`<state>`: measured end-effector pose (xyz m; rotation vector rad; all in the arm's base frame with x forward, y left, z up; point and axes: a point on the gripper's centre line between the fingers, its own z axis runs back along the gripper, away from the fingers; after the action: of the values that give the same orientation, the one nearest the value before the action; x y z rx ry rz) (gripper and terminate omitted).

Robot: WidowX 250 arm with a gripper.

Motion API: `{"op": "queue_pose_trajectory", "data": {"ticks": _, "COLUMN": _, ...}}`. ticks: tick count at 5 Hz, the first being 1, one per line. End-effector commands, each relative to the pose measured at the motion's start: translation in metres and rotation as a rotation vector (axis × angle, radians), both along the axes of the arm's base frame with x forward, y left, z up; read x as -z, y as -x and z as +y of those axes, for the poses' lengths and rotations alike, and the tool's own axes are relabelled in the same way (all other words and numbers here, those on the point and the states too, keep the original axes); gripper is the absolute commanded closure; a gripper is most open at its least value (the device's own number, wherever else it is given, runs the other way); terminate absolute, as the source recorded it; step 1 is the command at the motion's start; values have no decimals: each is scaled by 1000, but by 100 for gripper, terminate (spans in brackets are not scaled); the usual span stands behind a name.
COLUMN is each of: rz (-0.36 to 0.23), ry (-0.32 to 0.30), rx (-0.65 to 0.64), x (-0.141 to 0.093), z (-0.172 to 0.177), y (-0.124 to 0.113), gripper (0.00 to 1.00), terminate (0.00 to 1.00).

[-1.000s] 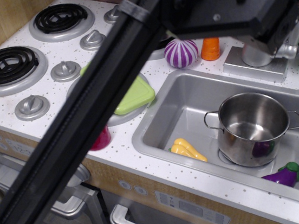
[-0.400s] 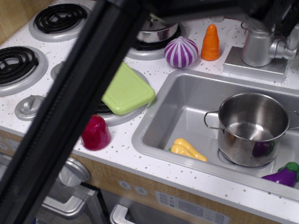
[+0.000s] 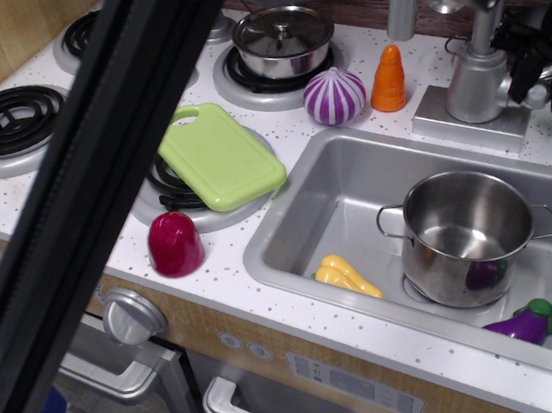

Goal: Turn lever vertical to front

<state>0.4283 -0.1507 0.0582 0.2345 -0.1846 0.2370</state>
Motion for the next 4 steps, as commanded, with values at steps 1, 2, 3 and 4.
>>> {"op": "queue_pose_trajectory", "data": {"ticks": 1, "rz": -40, "ry": 82, "rx": -31, "x": -32, "z": 3, "y": 4, "gripper": 0, "terminate": 0}}
{"op": "queue_pose_trajectory", "data": {"ticks": 2, "rz": -26, "ry": 87, "rx": -52, "x": -23, "z": -4, "y": 8, "gripper": 0, "terminate": 0}}
{"op": "queue_pose_trajectory", "data": {"ticks": 3, "rz": -26, "ry": 98, "rx": -66, "x": -16, "z": -8, "y": 10, "gripper": 0, "terminate": 0}}
{"op": "queue_pose_trajectory", "data": {"ticks": 4, "rz": -21, "ry": 110, "rx": -65, "x": -13, "z": -5, "y": 9, "gripper": 0, "terminate": 0}}
